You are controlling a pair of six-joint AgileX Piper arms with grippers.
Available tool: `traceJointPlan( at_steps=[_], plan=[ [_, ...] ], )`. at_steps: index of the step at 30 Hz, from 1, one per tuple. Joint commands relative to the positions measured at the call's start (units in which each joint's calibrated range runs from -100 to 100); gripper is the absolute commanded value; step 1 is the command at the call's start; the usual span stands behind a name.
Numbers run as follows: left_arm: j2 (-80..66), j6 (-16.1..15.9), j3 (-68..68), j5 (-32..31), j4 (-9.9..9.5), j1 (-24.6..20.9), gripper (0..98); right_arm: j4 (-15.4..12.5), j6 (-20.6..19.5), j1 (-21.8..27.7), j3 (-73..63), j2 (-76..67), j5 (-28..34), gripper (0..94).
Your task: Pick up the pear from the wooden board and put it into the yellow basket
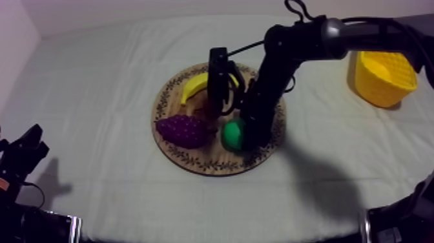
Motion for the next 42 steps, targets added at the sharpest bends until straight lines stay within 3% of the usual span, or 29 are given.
traceJointPlan(
  at_steps=[1, 13, 20, 28, 36, 42],
  plan=[
    [-0.02, 0.01, -0.05, 0.01, -0.01, 0.0, 0.1, 0.06, 0.14, 0.24, 0.41, -0.33, 0.24, 45.9],
    [-0.02, 0.01, -0.05, 0.01, -0.01, 0.0, 0.1, 1.56, -0.46, 6.52, -3.4, -8.85, 4.8, 44.1],
    [-0.02, 0.01, -0.05, 0.01, -0.01, 0.0, 0.1, 2.38, -1.45, 15.04, -11.1, -14.84, 8.46, 44.7],
    [-0.02, 0.01, -0.05, 0.01, -0.01, 0.0, 0.1, 2.65, -6.87, 25.86, -22.49, -13.46, 8.63, 45.2],
    [-0.02, 0.01, -0.05, 0.01, -0.01, 0.0, 0.1, 4.48, -9.7, 33.95, -25.96, -10.18, 3.81, 46.0],
    [-0.02, 0.01, -0.05, 0.01, -0.01, 0.0, 0.1, 6.32, -11.13, 37.06, -25.07, -7.41, -1.13, 47.6]
  ],
)
